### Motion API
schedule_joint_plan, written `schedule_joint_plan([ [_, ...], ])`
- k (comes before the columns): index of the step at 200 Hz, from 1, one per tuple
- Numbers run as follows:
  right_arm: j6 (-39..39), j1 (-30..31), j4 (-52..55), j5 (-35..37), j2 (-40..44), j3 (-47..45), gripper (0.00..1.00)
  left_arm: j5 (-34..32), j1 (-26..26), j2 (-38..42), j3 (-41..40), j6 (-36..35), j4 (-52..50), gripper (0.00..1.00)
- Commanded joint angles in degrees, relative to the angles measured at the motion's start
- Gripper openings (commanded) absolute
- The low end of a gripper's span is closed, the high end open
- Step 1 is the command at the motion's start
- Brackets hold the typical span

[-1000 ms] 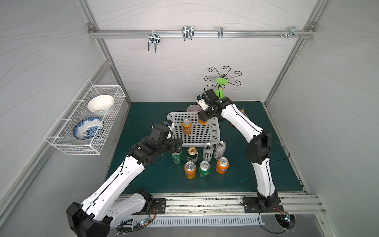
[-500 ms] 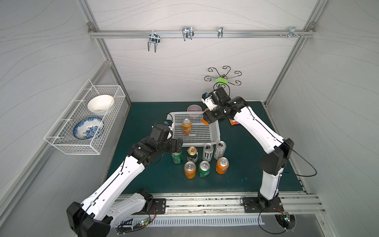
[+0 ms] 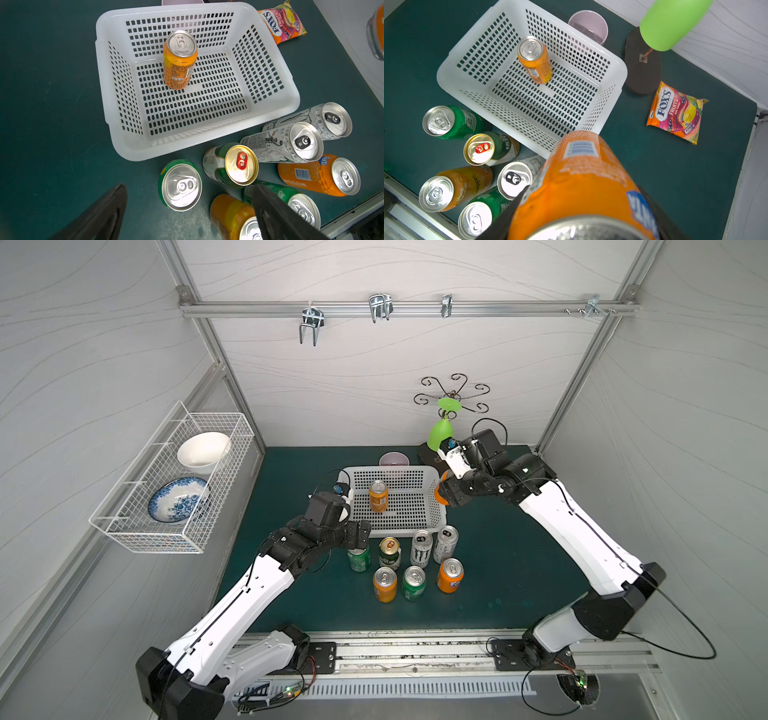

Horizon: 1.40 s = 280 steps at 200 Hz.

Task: Take out the drinks from the basket
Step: Place the drink at the center of the board.

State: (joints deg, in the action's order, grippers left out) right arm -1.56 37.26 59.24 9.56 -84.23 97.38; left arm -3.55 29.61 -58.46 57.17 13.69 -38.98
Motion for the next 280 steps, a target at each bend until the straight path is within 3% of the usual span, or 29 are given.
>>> schedule_joint_plan([
  [1,2.03,-1.37,-1.21,1.25,5.54,-2.90,0.61,0.82,-0.34,-0.17,0.67,-0.33,1.63,0.98],
  [55,4.64,-2.82,1.54,3.40,15.00,-14.86,0.62,0.65,-0.34,-0.12,0.58,-0.33,1.76,0.98],
  [113,6.99,-5.01,-2.10,0.93,20.66,-27.95,0.62,0.59,-0.34,-0.12,0.49,-0.24,1.89,0.98],
  [192,6.88,-8.45,-15.26,-1.46,18.56,-38.93,0.62,0.29,-0.34,-0.24,0.56,-0.33,1.54,0.98],
  [226,6.91,-9.39,-18.29,-3.49,15.69,-39.71,0.62,0.39,-0.34,-0.37,0.75,-0.41,1.36,0.98],
  [280,7.97,-9.83,-20.81,-0.97,10.17,-40.86,0.62,0.25,-0.34,-0.43,0.92,-0.51,1.19,0.98],
])
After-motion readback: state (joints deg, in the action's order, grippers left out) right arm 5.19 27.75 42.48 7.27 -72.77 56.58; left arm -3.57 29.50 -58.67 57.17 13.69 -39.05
